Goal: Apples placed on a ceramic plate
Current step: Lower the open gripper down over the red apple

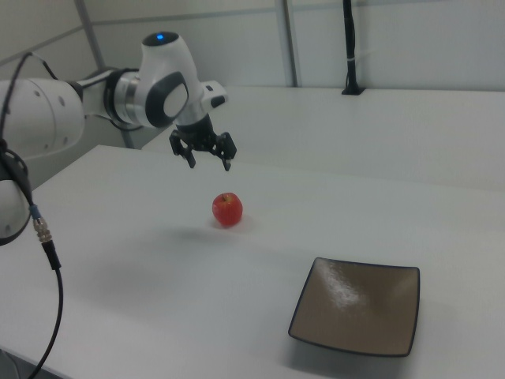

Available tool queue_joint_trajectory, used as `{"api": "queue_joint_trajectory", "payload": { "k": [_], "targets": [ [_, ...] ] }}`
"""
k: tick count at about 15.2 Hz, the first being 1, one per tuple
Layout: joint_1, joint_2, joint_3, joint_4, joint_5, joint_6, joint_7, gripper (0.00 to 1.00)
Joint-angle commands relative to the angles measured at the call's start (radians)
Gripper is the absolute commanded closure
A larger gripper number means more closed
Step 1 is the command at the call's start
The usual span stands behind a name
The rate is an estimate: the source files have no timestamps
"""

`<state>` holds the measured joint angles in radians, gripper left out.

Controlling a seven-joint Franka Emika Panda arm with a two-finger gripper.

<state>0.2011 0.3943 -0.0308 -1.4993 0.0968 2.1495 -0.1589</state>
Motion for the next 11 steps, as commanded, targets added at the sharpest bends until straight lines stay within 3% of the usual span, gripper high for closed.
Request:
{"api": "queue_joint_trajectory", "payload": {
  "k": [1, 11],
  "targets": [
    [0.017, 0.072, -0.017, 0.036, -0.003, 0.053, 0.015, 0.00],
    [0.054, 0.215, -0.018, 0.036, -0.106, 0.211, 0.045, 0.00]
  ]
}}
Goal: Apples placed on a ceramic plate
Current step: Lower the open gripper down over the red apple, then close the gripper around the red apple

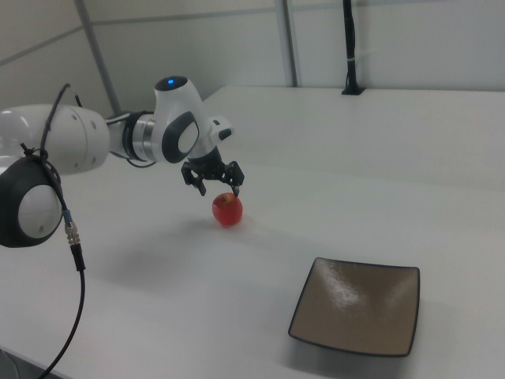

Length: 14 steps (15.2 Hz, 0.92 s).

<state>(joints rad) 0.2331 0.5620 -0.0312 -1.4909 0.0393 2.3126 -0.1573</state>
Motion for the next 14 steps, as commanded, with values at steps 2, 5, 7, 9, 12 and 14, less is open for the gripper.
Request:
{"api": "queue_joint_trajectory", "payload": {
  "k": [2, 5, 7, 9, 12, 14],
  "targets": [
    [0.020, 0.064, -0.018, 0.027, -0.081, 0.074, 0.071, 0.00],
    [0.018, 0.091, -0.018, 0.027, -0.090, 0.100, 0.075, 0.00],
    [0.018, 0.102, -0.018, 0.027, -0.102, 0.107, 0.076, 0.00],
    [0.018, 0.110, -0.016, 0.026, -0.108, 0.105, 0.076, 0.00],
    [0.017, 0.108, -0.016, 0.023, -0.108, 0.105, 0.076, 0.13],
    [0.015, 0.108, -0.016, 0.021, -0.108, 0.105, 0.076, 0.29]
  ]
}}
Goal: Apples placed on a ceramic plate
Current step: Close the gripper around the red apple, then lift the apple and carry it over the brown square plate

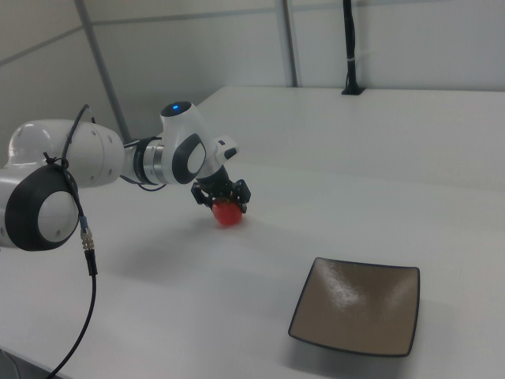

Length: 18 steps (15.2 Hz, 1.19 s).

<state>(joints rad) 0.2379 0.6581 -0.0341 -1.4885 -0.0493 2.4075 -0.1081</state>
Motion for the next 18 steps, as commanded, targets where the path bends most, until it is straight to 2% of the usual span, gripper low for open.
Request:
{"api": "queue_joint_trajectory", "payload": {
  "k": [1, 2, 3, 7, 11, 18],
  "targets": [
    [0.009, 0.011, -0.013, 0.017, -0.020, 0.010, 0.027, 0.39],
    [0.009, 0.009, -0.013, 0.017, -0.018, 0.010, 0.025, 0.48],
    [0.009, 0.006, -0.013, 0.017, -0.017, 0.010, 0.027, 0.51],
    [0.003, -0.049, -0.013, 0.013, -0.003, -0.004, 0.030, 0.51],
    [-0.017, -0.165, -0.012, -0.024, -0.001, -0.033, 0.073, 0.51],
    [-0.080, -0.403, -0.010, -0.029, 0.043, -0.316, 0.064, 0.49]
  ]
}}
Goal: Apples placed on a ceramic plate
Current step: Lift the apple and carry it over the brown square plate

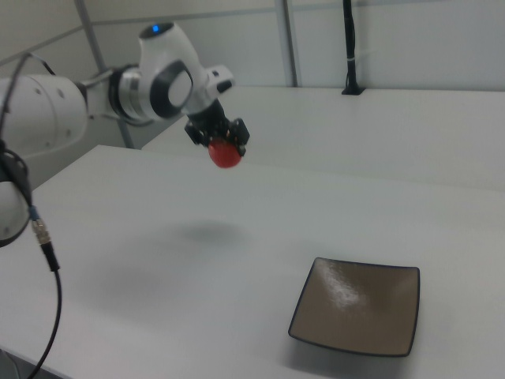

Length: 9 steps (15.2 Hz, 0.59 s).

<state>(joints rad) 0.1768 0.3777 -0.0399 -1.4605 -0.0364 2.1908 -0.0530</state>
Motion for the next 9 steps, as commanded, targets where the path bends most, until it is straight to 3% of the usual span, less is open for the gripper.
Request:
{"api": "queue_joint_trajectory", "payload": {
  "k": [1, 5, 9],
  "targets": [
    [-0.029, -0.153, -0.005, -0.058, 0.048, -0.135, -0.002, 0.49],
    [-0.086, -0.301, -0.009, -0.122, 0.131, -0.268, -0.180, 0.48],
    [-0.144, -0.385, -0.009, -0.188, 0.162, -0.313, -0.267, 0.48]
  ]
}}
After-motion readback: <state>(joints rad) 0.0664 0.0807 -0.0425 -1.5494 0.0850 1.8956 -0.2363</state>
